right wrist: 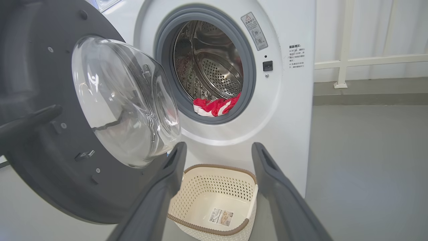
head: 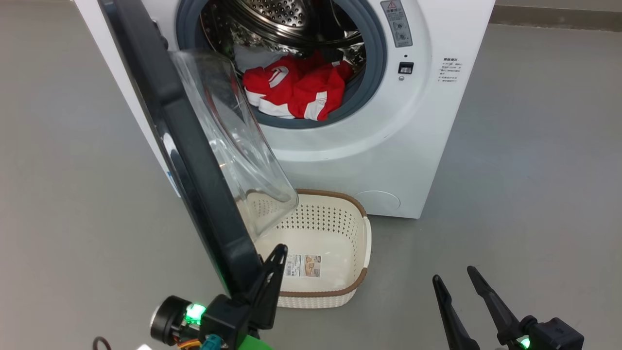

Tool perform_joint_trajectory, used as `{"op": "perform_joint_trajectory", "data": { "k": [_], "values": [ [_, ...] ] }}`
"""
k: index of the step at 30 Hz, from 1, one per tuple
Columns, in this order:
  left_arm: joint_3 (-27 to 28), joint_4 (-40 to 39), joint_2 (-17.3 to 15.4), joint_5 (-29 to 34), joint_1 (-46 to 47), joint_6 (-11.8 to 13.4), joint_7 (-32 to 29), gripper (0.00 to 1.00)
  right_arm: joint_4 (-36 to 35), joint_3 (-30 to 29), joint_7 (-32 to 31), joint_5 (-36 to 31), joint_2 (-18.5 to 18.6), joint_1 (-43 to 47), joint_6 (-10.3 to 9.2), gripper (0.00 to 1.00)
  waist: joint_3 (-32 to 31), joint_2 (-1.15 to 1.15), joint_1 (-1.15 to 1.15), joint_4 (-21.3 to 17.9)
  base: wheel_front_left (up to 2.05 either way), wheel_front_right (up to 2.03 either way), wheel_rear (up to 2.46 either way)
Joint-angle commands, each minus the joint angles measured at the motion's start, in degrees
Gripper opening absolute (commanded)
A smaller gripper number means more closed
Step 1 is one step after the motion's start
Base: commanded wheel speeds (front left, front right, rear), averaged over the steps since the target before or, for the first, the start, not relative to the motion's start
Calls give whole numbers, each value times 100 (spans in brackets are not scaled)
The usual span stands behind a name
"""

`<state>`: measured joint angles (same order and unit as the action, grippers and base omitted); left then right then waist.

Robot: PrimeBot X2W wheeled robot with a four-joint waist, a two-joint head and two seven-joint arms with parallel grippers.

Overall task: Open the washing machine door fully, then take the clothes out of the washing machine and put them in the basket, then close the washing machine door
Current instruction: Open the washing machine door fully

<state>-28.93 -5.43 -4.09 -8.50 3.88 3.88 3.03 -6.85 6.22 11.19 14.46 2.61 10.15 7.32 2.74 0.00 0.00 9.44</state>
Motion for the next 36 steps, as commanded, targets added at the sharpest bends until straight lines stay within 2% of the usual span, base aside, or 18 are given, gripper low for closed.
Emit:
{"op": "perform_joint_trajectory", "data": {
  "k": [1, 24, 36],
  "values": [
    [218, -116, -39, -32, 205, 54, 10, 0, -181, 145, 18, 40, 27, -250, 17, 100, -3, 0, 0, 11, 0, 0, 0],
    [508, -203, -284, -153, -80, 377, -59, 0, -261, 236, 0, 112, 27, -55, 17, 100, -225, 0, 0, 743, 0, 0, 0],
    [805, -259, -452, -222, -243, 617, -43, 0, -302, 259, -40, 117, 27, -4, 17, 100, -258, 0, 0, 953, 0, 0, 0]
  ]
}}
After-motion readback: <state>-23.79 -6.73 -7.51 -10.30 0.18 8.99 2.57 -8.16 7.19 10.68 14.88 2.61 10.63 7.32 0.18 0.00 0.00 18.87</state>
